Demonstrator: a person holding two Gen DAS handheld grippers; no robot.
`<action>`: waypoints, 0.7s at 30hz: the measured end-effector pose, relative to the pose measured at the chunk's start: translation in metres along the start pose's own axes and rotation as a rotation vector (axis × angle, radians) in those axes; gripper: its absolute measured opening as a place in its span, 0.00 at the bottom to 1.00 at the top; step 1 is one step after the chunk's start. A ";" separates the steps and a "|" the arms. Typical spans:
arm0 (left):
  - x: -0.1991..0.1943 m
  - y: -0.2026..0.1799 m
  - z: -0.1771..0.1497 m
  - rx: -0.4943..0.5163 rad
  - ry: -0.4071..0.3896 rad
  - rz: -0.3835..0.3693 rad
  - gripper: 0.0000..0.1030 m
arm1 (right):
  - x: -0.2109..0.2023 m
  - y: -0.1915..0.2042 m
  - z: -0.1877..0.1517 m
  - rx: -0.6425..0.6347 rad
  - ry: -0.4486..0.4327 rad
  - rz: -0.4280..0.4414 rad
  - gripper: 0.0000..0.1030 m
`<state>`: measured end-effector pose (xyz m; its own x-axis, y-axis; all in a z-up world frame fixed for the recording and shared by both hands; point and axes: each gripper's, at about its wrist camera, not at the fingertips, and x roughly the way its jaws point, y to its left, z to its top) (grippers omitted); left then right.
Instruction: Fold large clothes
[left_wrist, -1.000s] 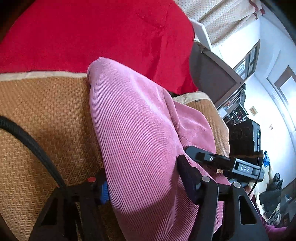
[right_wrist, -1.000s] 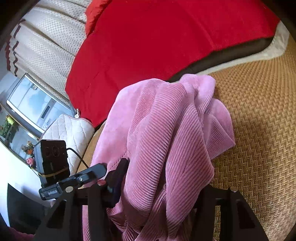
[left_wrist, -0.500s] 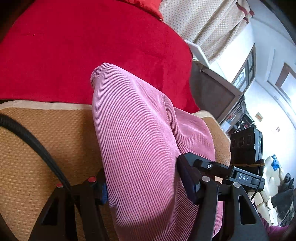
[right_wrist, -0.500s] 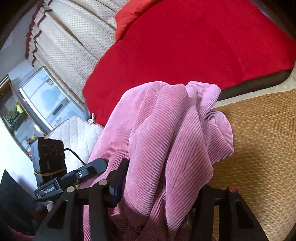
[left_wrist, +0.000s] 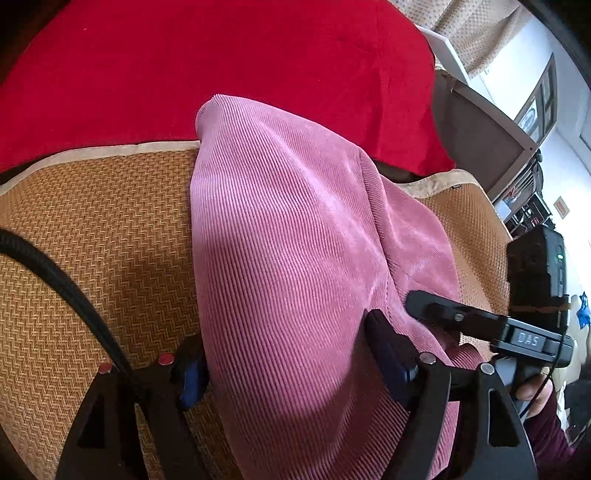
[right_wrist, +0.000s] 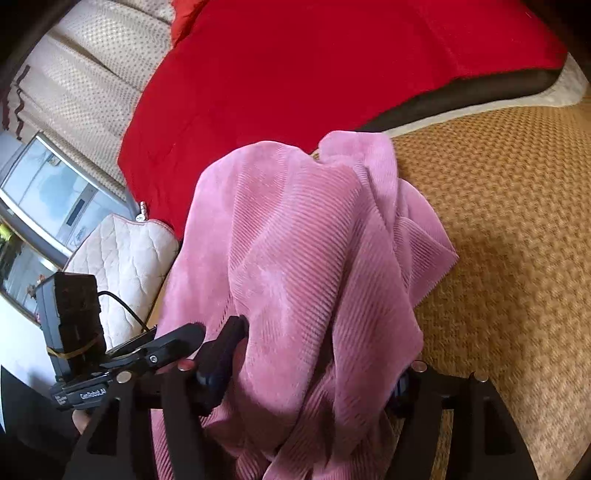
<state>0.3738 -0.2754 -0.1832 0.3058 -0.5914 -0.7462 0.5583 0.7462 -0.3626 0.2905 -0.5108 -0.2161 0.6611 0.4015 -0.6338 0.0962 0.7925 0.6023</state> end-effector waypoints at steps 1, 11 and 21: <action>-0.003 0.001 0.001 -0.007 -0.003 -0.001 0.76 | -0.005 0.000 0.001 -0.007 -0.007 -0.016 0.67; -0.043 0.011 -0.015 0.014 -0.058 0.031 0.75 | -0.079 0.048 -0.003 -0.164 -0.213 -0.141 0.66; -0.032 0.006 -0.039 0.106 0.004 0.123 0.76 | 0.013 0.068 0.023 -0.244 0.017 -0.253 0.42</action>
<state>0.3373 -0.2394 -0.1831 0.3738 -0.4961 -0.7837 0.5955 0.7762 -0.2073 0.3225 -0.4620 -0.1723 0.6265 0.1847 -0.7573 0.0729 0.9534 0.2928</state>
